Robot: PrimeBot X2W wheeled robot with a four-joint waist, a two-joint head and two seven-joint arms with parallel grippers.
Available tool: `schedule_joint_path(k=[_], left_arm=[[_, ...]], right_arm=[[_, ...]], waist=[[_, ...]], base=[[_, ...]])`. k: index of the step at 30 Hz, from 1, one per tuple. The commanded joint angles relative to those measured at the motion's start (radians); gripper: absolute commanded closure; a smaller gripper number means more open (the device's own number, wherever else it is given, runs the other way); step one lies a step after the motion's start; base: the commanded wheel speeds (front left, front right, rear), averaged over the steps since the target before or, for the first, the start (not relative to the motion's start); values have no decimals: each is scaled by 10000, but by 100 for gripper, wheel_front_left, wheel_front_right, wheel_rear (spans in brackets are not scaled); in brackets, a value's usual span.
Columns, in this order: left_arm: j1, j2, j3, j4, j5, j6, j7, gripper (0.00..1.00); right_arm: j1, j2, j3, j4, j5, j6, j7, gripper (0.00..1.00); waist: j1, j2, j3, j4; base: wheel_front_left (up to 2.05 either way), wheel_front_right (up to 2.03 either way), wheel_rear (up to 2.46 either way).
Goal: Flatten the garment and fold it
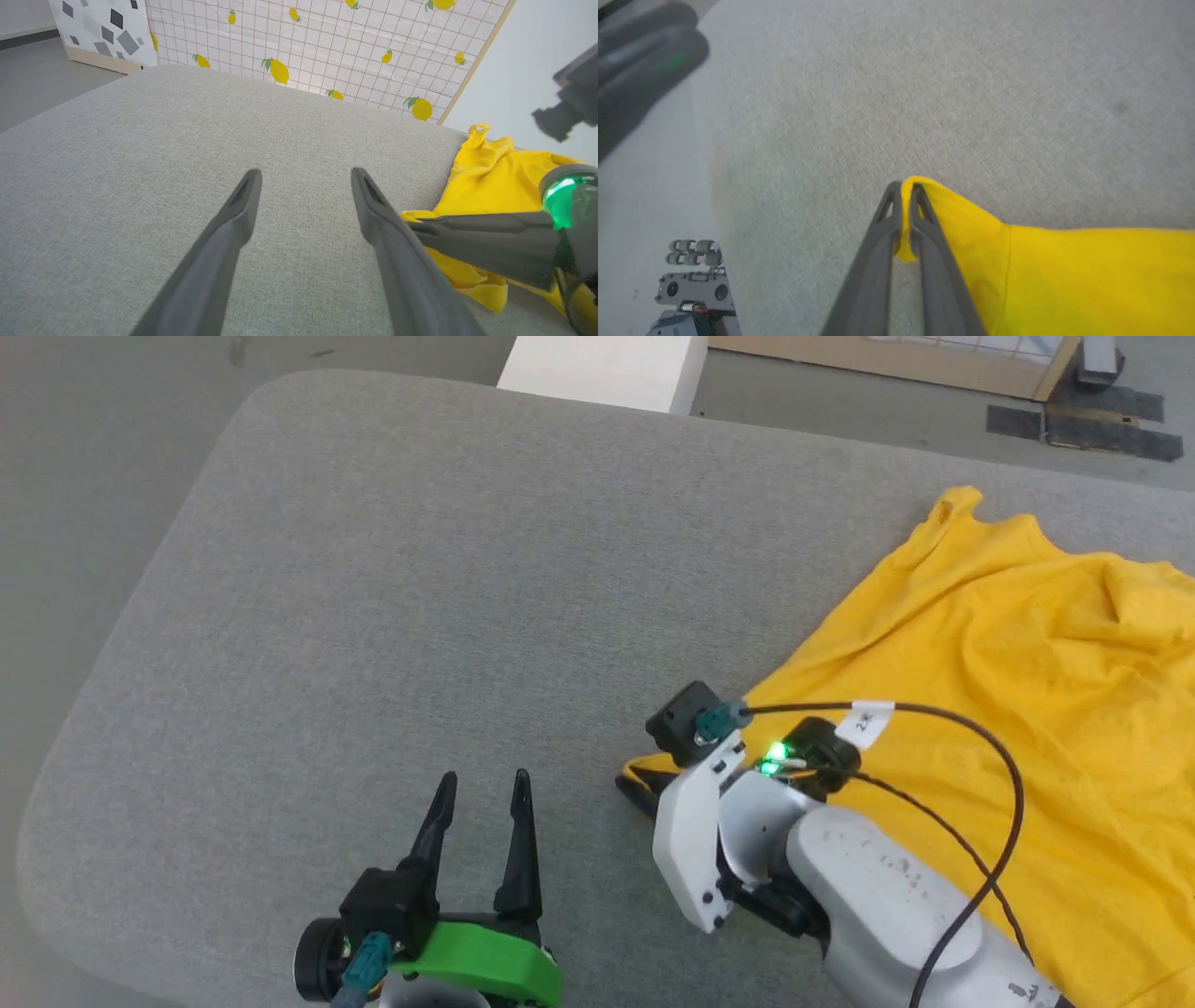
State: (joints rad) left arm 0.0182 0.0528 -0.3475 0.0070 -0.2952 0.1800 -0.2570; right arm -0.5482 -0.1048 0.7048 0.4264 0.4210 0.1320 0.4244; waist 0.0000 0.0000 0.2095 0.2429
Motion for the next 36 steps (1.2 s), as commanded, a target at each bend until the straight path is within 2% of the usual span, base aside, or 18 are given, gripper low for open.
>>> schedule_joint_path(k=[1,5,10,11,14,19,22,25,27,29,31,36], left_arm=[[-76,-26,-2,60,-67,-5,-47,0],[48,-26,110,120,-23,-3,-47,0],[116,-26,285,97,113,-80,-47,0],[205,-19,435,42,241,-137,-47,0],[282,8,557,-63,355,-193,-47,0],[346,57,697,-297,520,-322,-47,0],[368,80,743,-453,612,-438,-47,0],[452,83,777,-645,686,-583,-47,0],[550,82,827,-757,757,-629,-47,0],[689,76,895,-834,795,-636,-47,0],[794,102,914,-853,927,-639,-47,0],[384,246,791,-906,1266,-768,-15,0]], right_arm=[[-195,42,38,272,-32,-13,-266,0],[-489,88,118,802,203,-13,-868,0],[-947,-273,-586,447,640,-13,-1661,0],[-890,-955,-1682,-48,451,-13,-2349,0],[-334,-1572,-3127,-636,18,-13,-2833,0],[1616,-2038,-6117,-2239,-811,-13,-3111,0],[3160,-1789,-7926,-3696,-1499,-13,-3167,0],[4750,-1094,-9306,-5132,-2180,-13,-3289,0],[5686,-470,-9858,-5792,-2434,-13,-3402,0],[6468,64,-10188,-6208,-2504,-13,-3484,0],[7037,327,-10273,-6397,-2501,-13,-3510,0],[7406,515,-10099,-6566,-2353,-13,-3520,0]], waist=[[0,0,-69,63],[0,0,-251,-69],[0,0,-500,-470],[0,0,-680,-799],[0,0,-744,-1073],[0,0,-687,-1423],[0,0,-611,-1603],[0,0,-556,-1756],[0,0,-530,-1855],[0,0,-506,-1987],[0,0,-431,-2153],[0,0,-155,-2560]], base=[[0,0,0],[0,0,0],[0,0,0],[0,0,0],[0,0,0],[0,0,0],[0,0,0],[0,0,0],[0,0,0],[0,0,0],[0,0,0],[0,0,0]])
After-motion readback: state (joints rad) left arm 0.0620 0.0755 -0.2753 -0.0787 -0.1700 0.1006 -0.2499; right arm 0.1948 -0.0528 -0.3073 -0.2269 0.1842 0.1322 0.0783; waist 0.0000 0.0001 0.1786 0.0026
